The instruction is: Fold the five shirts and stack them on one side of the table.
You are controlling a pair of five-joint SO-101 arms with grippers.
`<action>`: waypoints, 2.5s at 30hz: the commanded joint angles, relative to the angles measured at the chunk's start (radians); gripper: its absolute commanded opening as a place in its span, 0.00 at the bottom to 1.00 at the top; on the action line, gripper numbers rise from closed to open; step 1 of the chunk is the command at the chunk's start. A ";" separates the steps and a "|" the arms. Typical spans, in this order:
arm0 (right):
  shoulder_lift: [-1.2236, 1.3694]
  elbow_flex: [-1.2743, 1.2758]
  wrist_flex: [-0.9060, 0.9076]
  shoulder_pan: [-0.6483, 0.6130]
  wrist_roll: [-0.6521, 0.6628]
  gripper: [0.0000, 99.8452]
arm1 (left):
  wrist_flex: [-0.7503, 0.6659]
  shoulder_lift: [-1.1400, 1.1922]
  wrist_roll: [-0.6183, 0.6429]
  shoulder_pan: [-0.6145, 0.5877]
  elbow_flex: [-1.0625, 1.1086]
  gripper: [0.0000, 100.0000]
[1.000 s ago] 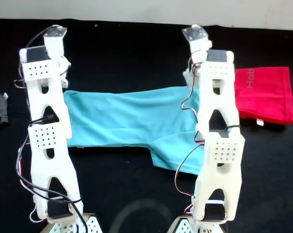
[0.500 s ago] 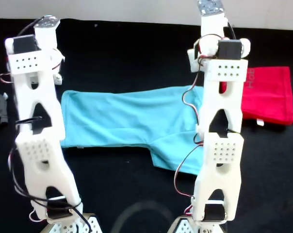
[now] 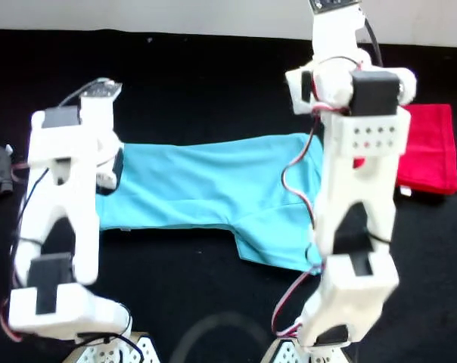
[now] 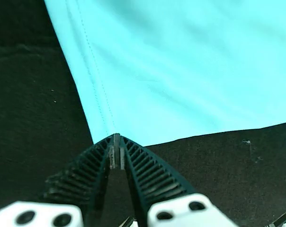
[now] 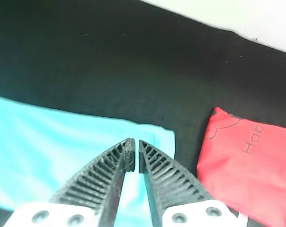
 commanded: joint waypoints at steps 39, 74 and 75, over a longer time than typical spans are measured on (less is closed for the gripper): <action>-0.720 1.900 -0.627 -0.272 0.087 0.03 | -0.844 -0.185 -0.002 0.018 0.743 0.01; -0.842 2.018 -0.842 -0.246 0.155 0.08 | -0.859 -0.183 0.002 0.001 0.745 0.01; -0.842 2.020 -0.843 -0.260 0.150 0.11 | -0.859 -0.183 0.002 0.001 0.745 0.01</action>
